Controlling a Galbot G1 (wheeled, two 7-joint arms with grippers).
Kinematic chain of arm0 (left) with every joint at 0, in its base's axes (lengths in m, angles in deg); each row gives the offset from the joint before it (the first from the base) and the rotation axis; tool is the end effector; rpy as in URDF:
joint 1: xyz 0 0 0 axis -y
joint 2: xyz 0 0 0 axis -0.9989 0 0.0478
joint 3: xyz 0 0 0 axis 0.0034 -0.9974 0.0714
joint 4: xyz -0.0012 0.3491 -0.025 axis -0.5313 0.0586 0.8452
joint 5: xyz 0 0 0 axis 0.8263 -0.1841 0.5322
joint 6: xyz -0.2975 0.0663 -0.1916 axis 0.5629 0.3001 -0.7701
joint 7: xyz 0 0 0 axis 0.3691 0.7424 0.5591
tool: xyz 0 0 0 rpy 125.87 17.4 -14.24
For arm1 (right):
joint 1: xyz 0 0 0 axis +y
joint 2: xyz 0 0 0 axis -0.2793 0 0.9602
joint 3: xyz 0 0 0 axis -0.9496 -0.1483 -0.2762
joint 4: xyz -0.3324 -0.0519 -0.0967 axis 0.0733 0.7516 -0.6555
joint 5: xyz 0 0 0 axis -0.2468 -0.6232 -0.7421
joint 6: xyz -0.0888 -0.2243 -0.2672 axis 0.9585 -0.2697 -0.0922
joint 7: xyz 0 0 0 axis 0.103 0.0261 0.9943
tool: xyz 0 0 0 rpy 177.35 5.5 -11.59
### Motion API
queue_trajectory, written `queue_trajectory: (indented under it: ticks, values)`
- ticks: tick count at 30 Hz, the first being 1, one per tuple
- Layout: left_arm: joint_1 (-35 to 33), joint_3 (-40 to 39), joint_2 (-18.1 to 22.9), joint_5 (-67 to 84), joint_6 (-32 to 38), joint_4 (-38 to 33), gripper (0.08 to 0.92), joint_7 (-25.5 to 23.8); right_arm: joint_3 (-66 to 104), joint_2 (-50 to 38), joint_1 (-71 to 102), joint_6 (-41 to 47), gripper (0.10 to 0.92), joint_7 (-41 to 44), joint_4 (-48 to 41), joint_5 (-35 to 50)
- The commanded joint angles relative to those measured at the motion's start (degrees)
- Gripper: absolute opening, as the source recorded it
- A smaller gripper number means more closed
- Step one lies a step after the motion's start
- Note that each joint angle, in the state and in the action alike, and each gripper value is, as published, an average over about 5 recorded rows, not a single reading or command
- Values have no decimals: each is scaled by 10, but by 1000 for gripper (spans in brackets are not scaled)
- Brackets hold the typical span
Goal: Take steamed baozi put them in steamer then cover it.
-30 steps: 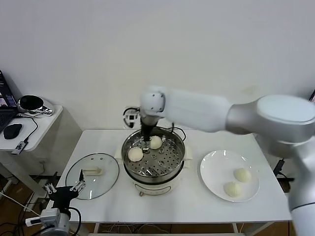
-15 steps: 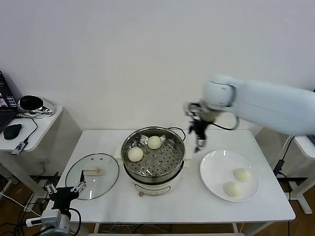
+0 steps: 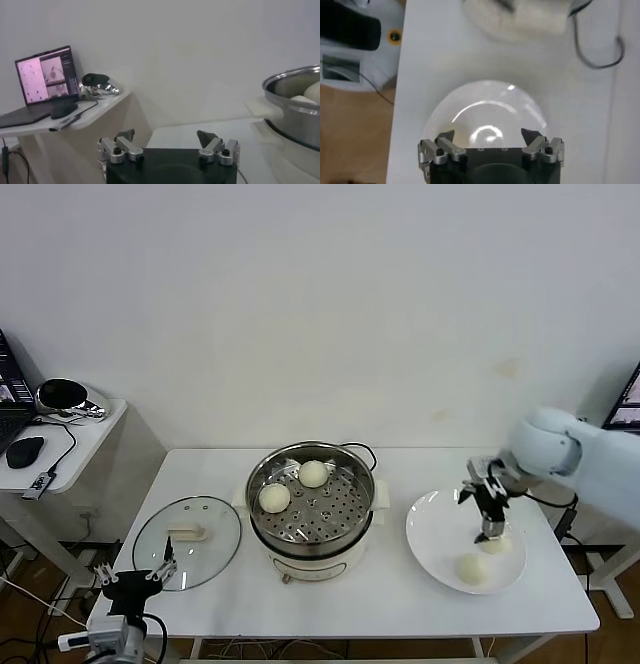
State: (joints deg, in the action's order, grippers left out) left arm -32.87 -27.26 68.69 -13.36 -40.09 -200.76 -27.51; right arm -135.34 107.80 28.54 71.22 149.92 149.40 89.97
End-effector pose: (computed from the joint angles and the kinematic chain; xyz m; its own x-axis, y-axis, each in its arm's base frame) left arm 0.1646 0.0820 -0.2799 -0.9545 -0.2416 0.1749 -0.1972 0.9511 0.2377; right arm 0.4551 -0.1462 -0.1303 -0.1260 -0.0826 0.9886 -0.9848 -0.1100 -0.1347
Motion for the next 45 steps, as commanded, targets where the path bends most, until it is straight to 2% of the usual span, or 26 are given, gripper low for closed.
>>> queue_trajectory:
  ticks: [1, 12, 30, 41, 45]
  values:
    - [-1, 0, 1, -3, 0, 1, 823, 0, 133, -46, 200, -33, 823, -8, -10, -81]
    - [-2, 4, 4, -4, 0, 3, 823, 1, 183, 2, 267, -37, 823, -11, -78, -103]
    - [0, 9, 3, -4, 1, 9, 823, 2, 193, 60, 267, -26, 817, -25, -107, -102]
    - [0, 8, 5, -4, 2, 10, 823, 3, 188, 52, 252, -22, 676, -13, -106, -105]
    - [1, 8, 4, -4, 2, 9, 823, 3, 180, 48, 213, -23, 648, -2, -100, -91]
